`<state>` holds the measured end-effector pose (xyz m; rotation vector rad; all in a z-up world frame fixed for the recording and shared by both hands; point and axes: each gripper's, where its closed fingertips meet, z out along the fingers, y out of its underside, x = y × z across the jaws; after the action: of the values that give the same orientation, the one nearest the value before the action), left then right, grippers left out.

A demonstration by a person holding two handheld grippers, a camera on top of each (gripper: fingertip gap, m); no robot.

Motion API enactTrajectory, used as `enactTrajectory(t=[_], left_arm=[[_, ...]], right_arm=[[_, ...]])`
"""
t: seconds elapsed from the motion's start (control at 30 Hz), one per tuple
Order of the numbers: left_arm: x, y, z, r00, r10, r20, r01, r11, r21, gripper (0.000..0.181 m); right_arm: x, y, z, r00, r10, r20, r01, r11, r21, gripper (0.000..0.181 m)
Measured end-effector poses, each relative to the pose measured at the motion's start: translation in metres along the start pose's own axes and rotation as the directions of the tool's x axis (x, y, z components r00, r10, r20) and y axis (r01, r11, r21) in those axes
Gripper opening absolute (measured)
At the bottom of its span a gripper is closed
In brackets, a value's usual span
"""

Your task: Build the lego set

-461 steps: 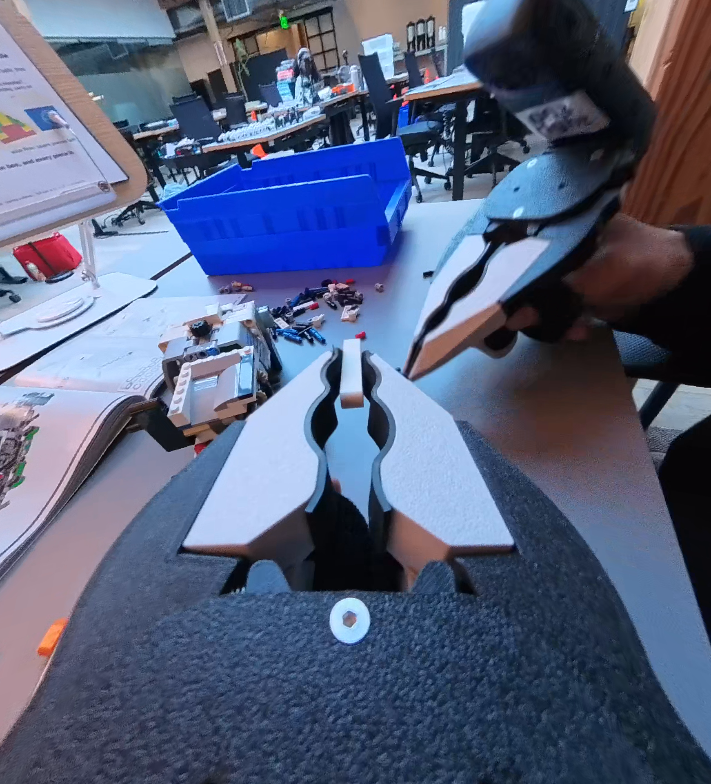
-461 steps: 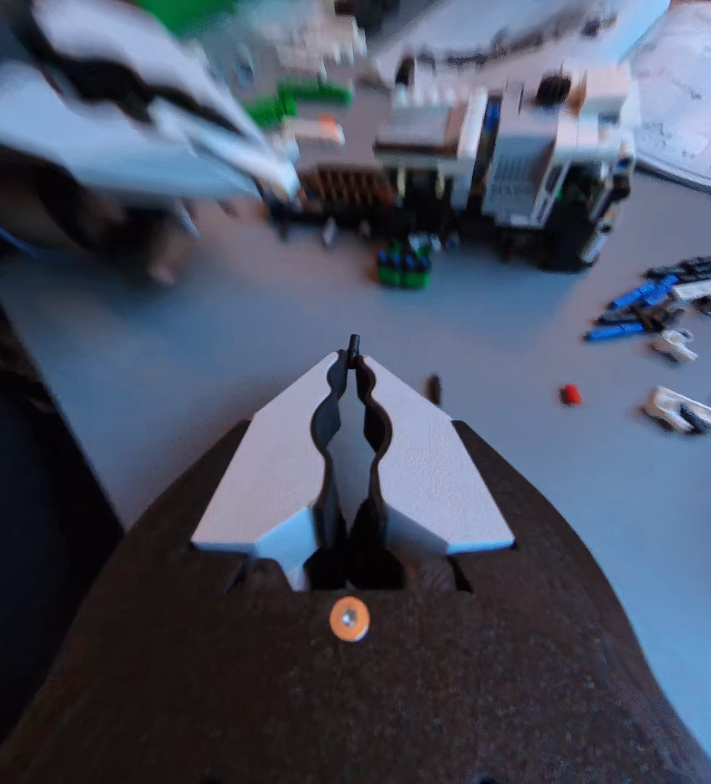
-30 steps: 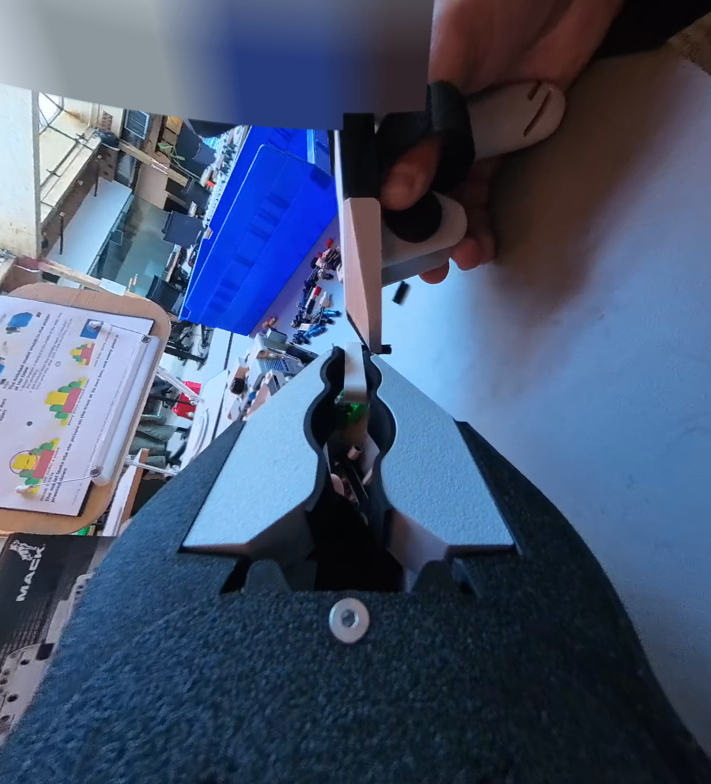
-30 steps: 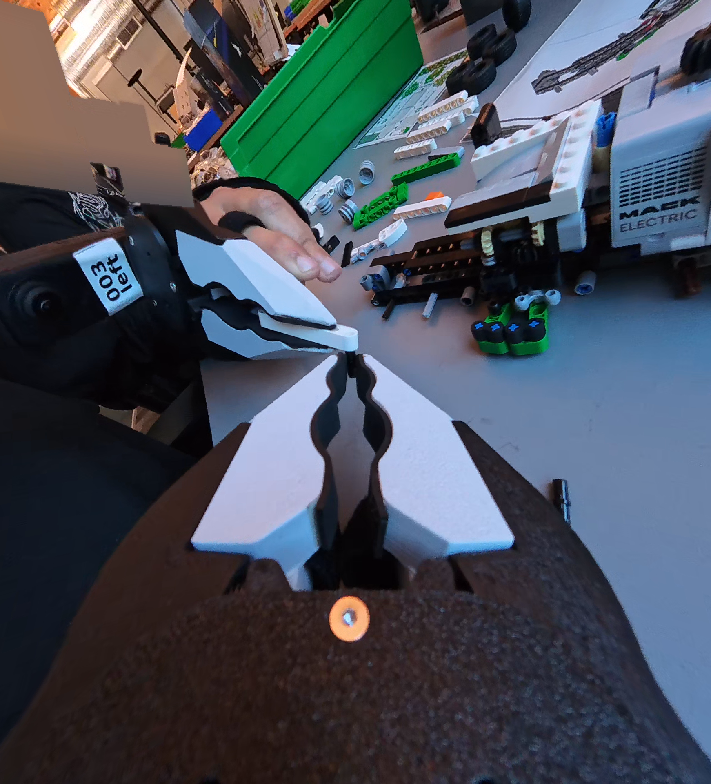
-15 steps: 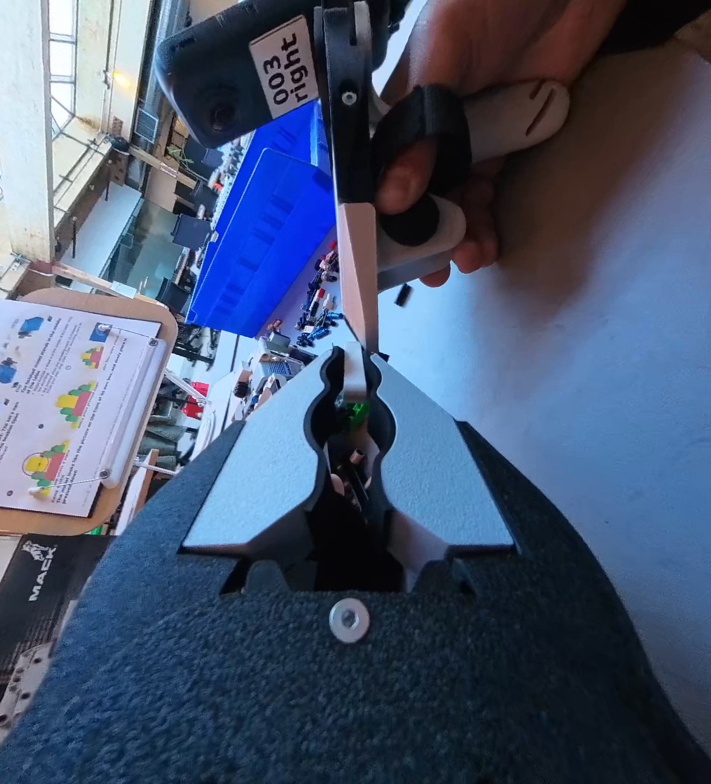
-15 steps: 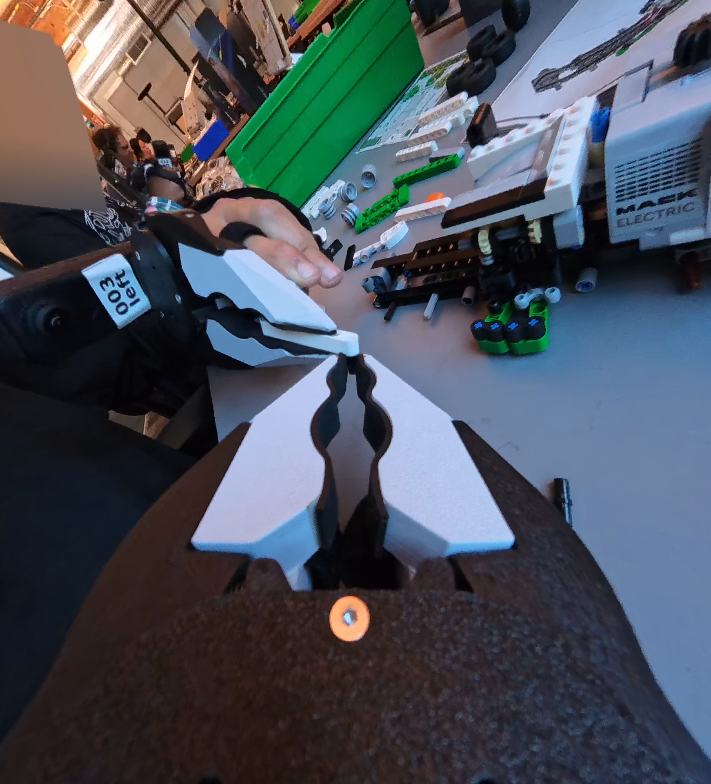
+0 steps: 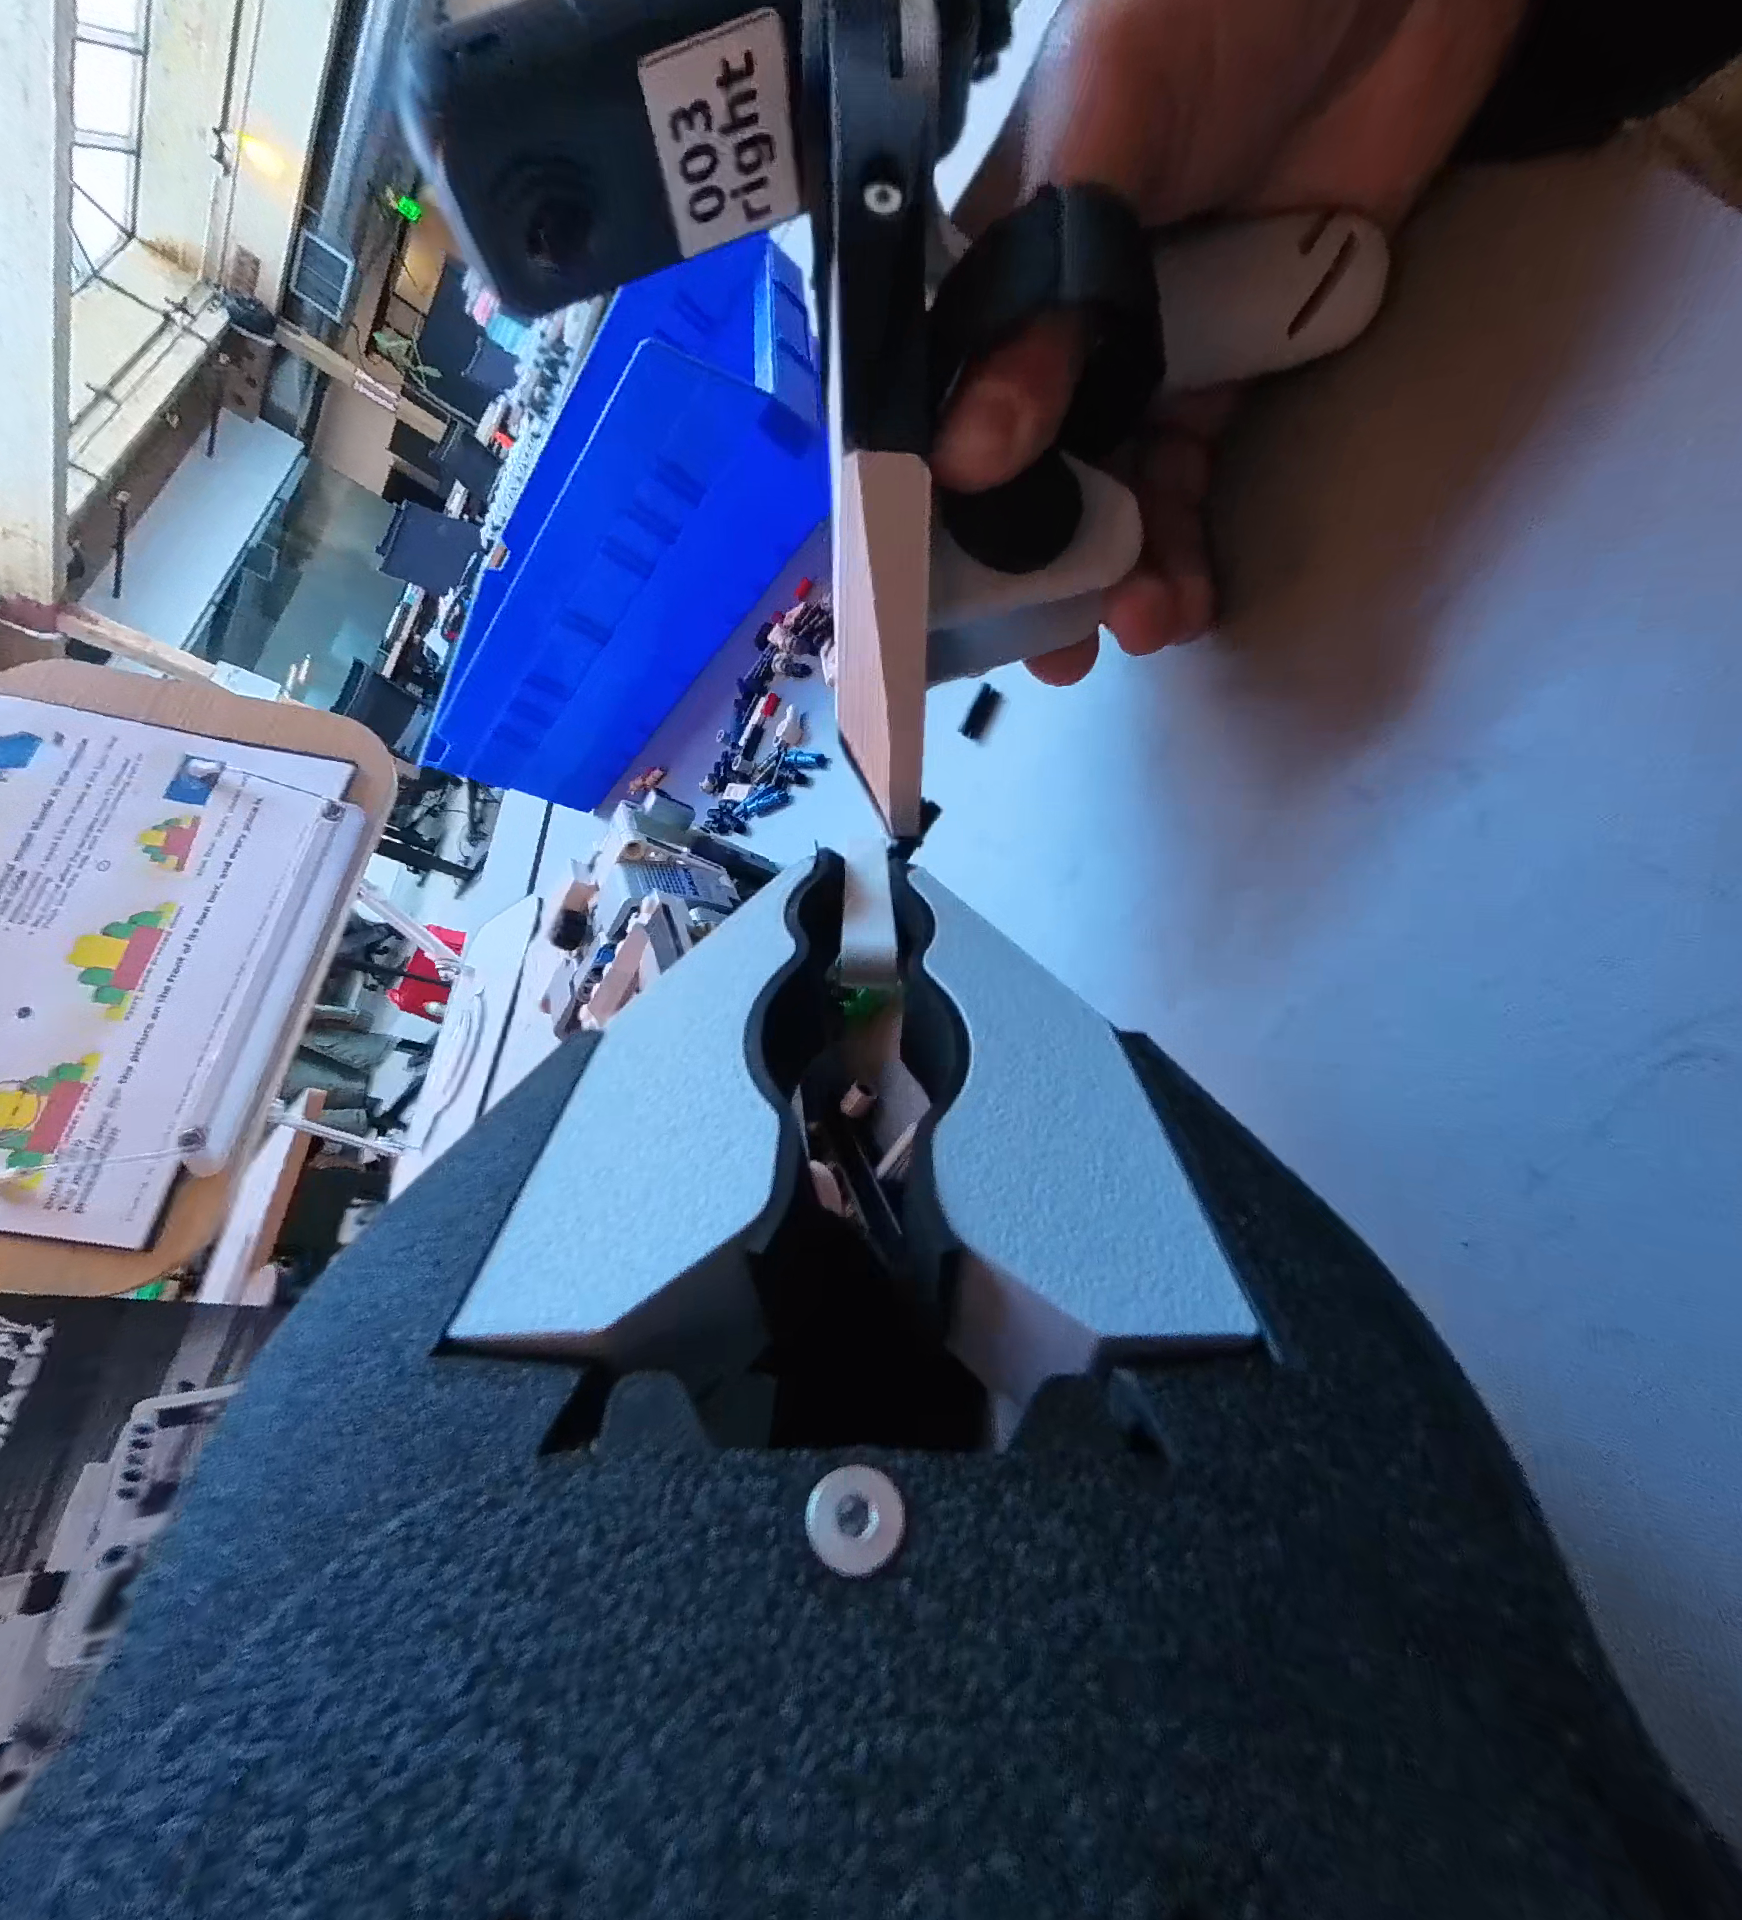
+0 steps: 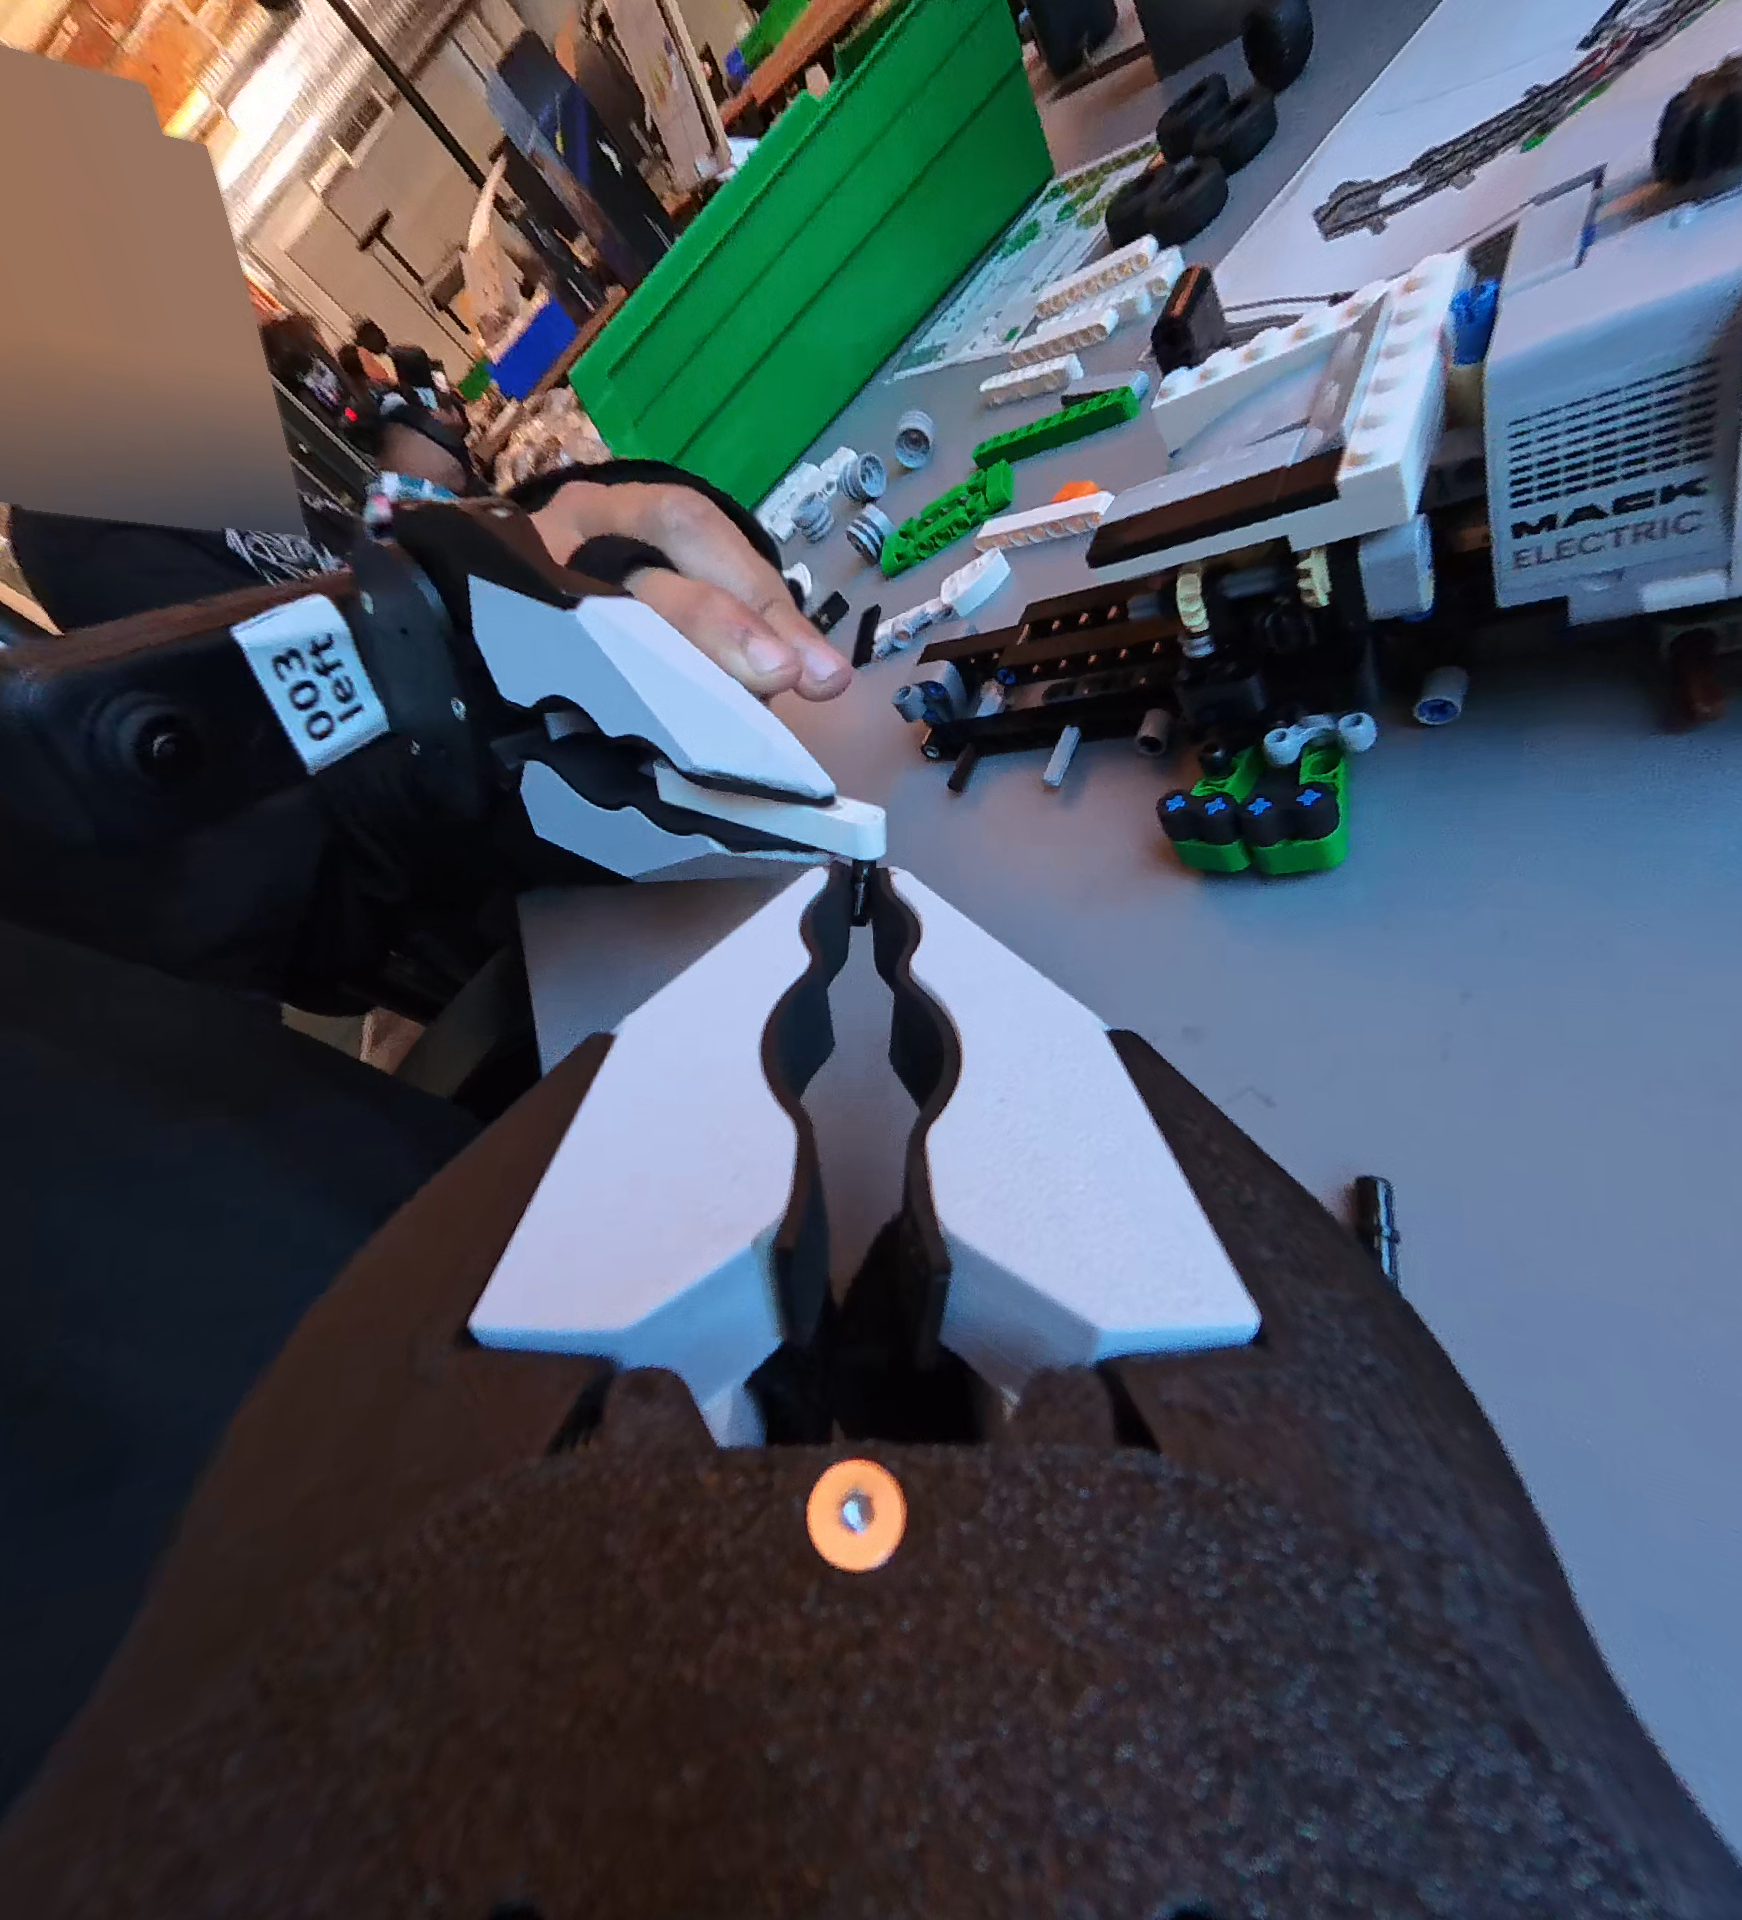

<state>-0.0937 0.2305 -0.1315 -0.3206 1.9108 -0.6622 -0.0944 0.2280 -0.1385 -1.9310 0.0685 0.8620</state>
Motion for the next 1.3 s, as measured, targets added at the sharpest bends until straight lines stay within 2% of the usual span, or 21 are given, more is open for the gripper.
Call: enactTrajectory(t=[0.1, 0.3, 0.4, 0.53, 0.6, 0.67, 0.73, 1.2, 1.3], left_arm=[[-0.003, -0.001, 0.002, 0.998, -0.054, 0.015, 0.054, 0.999, 0.003, 0.006], [-0.018, 0.004, 0.004, 0.958, -0.278, 0.069, 0.279, 0.96, 0.005, 0.006], [-0.026, 0.004, 0.004, 0.892, -0.443, 0.091, 0.443, 0.896, 0.026, 0.006], [-0.031, -0.002, 0.004, 0.743, -0.666, 0.064, 0.661, 0.746, 0.078, 0.006], [-0.031, -0.007, 0.003, 0.688, -0.725, 0.03, 0.718, 0.686, 0.115, 0.006], [-0.032, -0.006, 0.003, 0.665, -0.746, 0.024, 0.739, 0.663, 0.12, 0.007], [-0.033, -0.006, 0.002, 0.647, -0.762, 0.021, 0.755, 0.644, 0.126, 0.007], [-0.026, -0.005, 0.005, 0.709, -0.704, 0.043, 0.699, 0.71, 0.085, 0.006], [-0.024, -0.004, 0.006, 0.766, -0.638, 0.074, 0.635, 0.77, 0.066, 0.006]], right_arm=[[0.001, -0.002, -0.002, 1.0, 0.001, -0.003, -0.001, 1.0, 0.019, 0.002], [0.003, -0.011, -0.008, 1.0, 0.008, -0.016, -0.007, 0.996, 0.087, 0.002], [0.003, -0.022, -0.015, 1.0, 0.011, -0.019, -0.007, 0.984, 0.178, 0.002], [-0.001, -0.035, -0.021, 0.999, 0.014, -0.043, -0.001, 0.952, 0.306, 0.002], [-0.003, -0.034, -0.017, 0.998, 0.065, -0.022, -0.055, 0.949, 0.312, 0.002], [-0.003, -0.032, -0.014, 0.993, 0.117, -0.009, -0.109, 0.947, 0.302, 0.002], [0.0, -0.033, -0.015, 0.994, 0.107, -0.033, -0.092, 0.946, 0.309, 0.002], [-0.002, -0.028, -0.012, 0.995, 0.094, -0.037, -0.08, 0.958, 0.275, 0.002], [0.0, -0.026, -0.011, 0.992, 0.122, -0.035, -0.109, 0.961, 0.256, 0.002]])
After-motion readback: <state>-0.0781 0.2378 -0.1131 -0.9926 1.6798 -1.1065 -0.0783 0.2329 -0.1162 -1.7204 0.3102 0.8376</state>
